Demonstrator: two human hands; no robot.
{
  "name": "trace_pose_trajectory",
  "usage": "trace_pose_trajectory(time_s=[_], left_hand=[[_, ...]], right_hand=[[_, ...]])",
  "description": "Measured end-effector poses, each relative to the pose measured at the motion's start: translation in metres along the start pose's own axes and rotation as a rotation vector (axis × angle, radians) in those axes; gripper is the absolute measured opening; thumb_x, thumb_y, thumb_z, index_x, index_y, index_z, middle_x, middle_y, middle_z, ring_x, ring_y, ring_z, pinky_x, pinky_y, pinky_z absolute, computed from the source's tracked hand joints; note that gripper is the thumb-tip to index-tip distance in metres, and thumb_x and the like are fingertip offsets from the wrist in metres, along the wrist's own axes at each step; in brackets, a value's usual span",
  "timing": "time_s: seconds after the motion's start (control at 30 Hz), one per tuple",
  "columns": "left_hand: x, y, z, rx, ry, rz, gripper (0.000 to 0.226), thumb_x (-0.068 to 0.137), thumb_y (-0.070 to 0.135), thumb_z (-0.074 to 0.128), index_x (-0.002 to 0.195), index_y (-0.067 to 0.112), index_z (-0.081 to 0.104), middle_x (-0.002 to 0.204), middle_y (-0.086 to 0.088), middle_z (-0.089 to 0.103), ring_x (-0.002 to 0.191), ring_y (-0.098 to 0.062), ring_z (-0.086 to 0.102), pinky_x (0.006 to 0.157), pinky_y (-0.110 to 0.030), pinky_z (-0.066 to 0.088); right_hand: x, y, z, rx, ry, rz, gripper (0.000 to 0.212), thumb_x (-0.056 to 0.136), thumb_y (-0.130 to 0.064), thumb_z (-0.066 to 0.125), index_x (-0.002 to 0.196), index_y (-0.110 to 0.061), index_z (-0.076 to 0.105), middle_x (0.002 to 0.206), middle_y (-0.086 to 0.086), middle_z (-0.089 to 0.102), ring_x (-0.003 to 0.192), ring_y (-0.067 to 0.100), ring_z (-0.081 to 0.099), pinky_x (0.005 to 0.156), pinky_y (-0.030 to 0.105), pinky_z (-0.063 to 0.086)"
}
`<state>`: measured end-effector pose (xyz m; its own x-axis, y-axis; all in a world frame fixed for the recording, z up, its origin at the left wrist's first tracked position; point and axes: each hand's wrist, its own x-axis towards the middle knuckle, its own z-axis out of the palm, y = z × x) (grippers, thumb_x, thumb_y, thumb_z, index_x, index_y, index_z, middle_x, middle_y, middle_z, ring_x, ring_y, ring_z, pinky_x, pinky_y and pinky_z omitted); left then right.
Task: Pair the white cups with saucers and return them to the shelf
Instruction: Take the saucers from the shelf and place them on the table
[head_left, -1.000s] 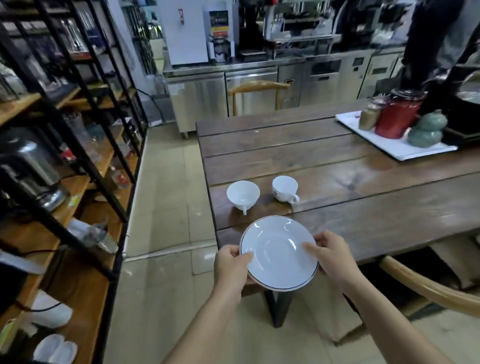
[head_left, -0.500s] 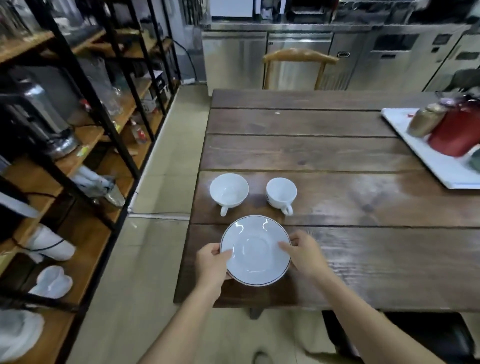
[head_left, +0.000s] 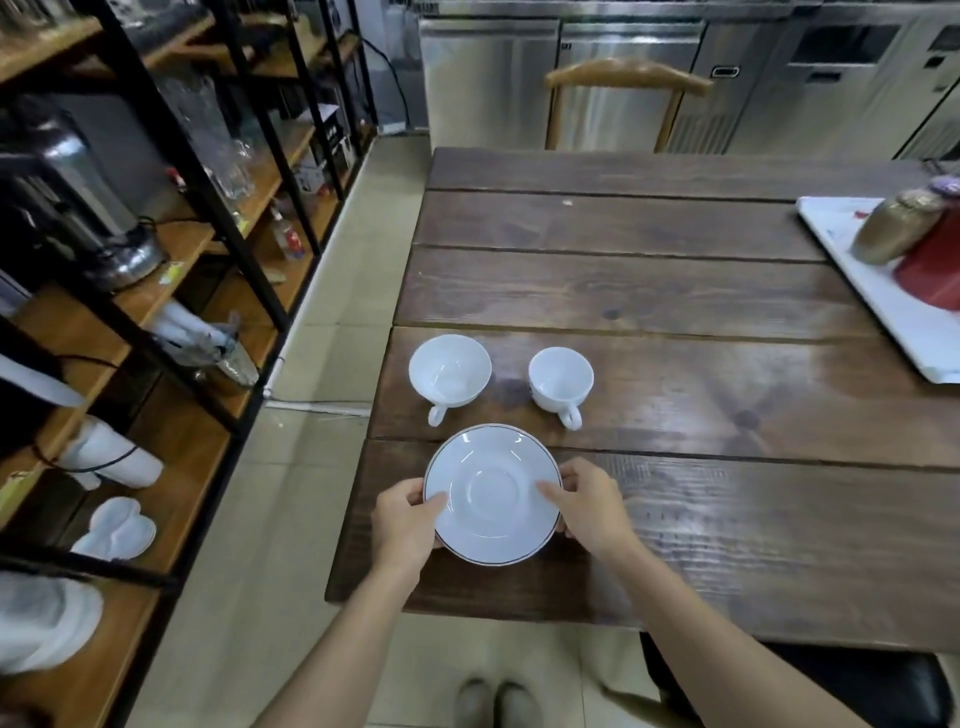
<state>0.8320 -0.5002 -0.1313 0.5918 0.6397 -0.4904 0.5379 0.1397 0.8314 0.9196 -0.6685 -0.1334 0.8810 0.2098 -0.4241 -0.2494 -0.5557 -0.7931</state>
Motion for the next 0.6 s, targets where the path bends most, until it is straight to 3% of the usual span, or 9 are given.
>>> trace_pose_trajectory(time_s=[0.33,0.47,0.6], left_hand=[[0.004,-0.004,-0.002,0.007,-0.078,-0.005,0.011,0.085,0.001,0.062,0.090,0.009,0.068,0.085,-0.003,0.069,0.075,-0.021,0.066,0.054,-0.031,0.058],[0.006,-0.004,-0.003,0.010,-0.093,-0.003,0.013,0.085,0.002,0.062,0.082,0.014,0.067,0.089,-0.007,0.070,0.077,-0.023,0.066,0.058,-0.035,0.060],[0.011,-0.002,-0.005,0.136,-0.110,0.017,0.009,0.084,0.007,0.064,0.093,0.010,0.061,0.098,-0.009,0.065,0.083,-0.026,0.064,0.064,-0.041,0.061]], right_hand=[[-0.004,0.012,0.006,-0.013,0.041,0.021,0.010,0.085,-0.019,0.063,0.088,-0.010,0.060,0.083,0.017,0.068,0.047,0.016,0.053,0.045,0.027,0.047],[-0.002,0.011,0.006,-0.033,0.045,0.018,0.008,0.086,-0.020,0.062,0.088,-0.014,0.057,0.084,0.013,0.067,0.047,0.015,0.053,0.041,0.021,0.044],[0.001,0.010,0.006,-0.073,0.005,0.054,0.016,0.086,-0.024,0.062,0.094,-0.012,0.055,0.090,0.009,0.065,0.056,0.016,0.055,0.040,0.021,0.042]])
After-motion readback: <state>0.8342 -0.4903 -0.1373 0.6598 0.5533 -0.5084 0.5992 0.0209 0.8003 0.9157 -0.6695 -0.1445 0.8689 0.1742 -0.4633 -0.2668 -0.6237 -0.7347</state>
